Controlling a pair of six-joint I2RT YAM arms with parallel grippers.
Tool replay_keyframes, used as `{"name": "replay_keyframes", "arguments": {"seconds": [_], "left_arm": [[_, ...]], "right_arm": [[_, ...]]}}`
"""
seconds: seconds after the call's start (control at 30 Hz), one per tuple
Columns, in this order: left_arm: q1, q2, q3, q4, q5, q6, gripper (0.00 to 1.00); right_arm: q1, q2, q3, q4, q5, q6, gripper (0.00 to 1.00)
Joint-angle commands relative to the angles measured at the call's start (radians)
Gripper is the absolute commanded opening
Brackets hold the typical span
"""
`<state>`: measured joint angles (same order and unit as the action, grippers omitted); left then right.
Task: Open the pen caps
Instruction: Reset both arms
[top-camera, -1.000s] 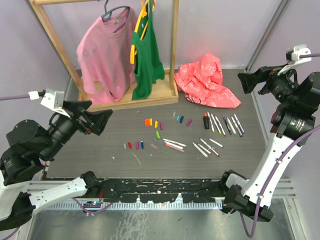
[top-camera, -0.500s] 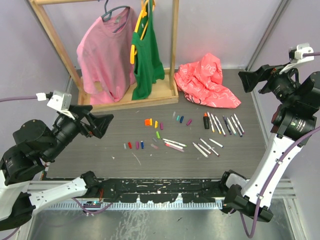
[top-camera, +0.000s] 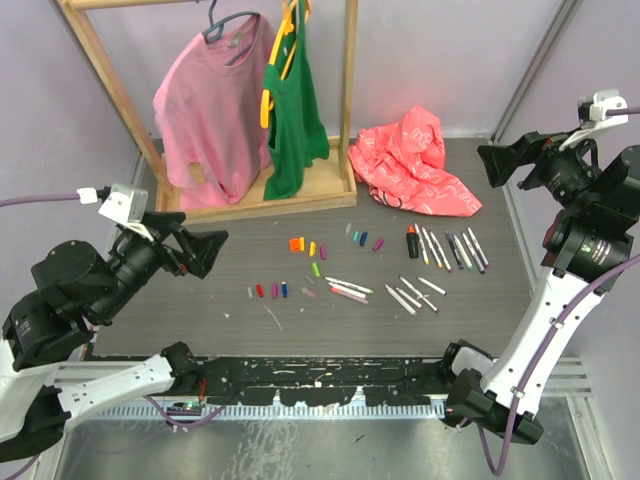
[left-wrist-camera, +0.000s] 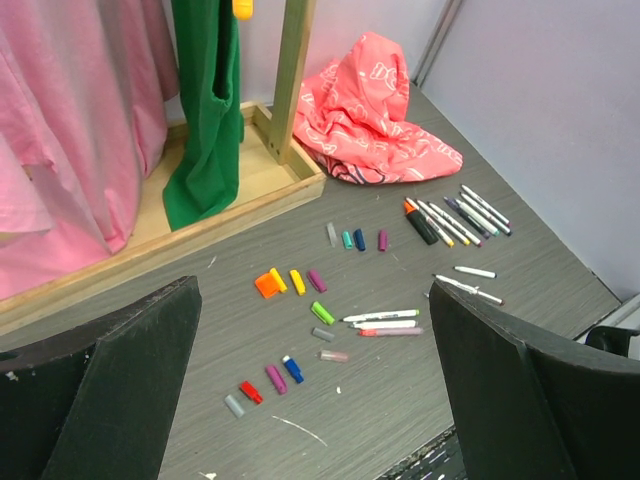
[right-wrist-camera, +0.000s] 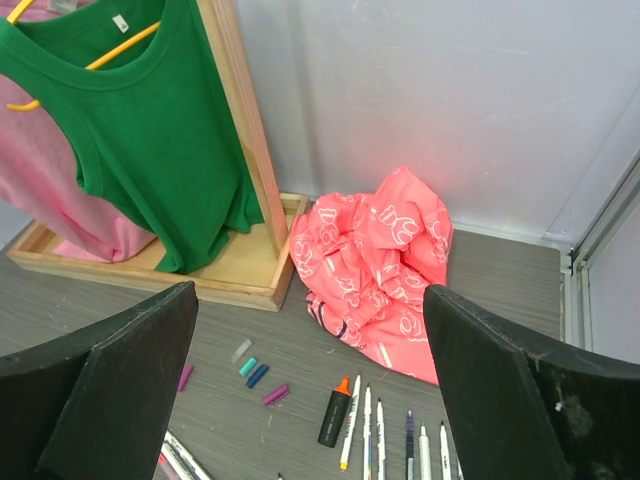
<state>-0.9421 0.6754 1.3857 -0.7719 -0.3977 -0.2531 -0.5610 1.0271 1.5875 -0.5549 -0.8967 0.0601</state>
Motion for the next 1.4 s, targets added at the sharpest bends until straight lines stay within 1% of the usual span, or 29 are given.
{"name": "replay_keyframes", "arguments": {"seconds": [0.0,1.37], "left_arm": [[0.002,-0.004,-0.006,0.052,-0.015,0.027,0.98],[0.003,0.022,-0.018,0.068,-0.015,0.054,0.98]], "right_arm": [[-0.010,-0.020,0.000,0.028,-0.023,0.000,1.00],[-0.029,-0.031,-0.048,0.053,-0.032,-0.003,1.00]]}}
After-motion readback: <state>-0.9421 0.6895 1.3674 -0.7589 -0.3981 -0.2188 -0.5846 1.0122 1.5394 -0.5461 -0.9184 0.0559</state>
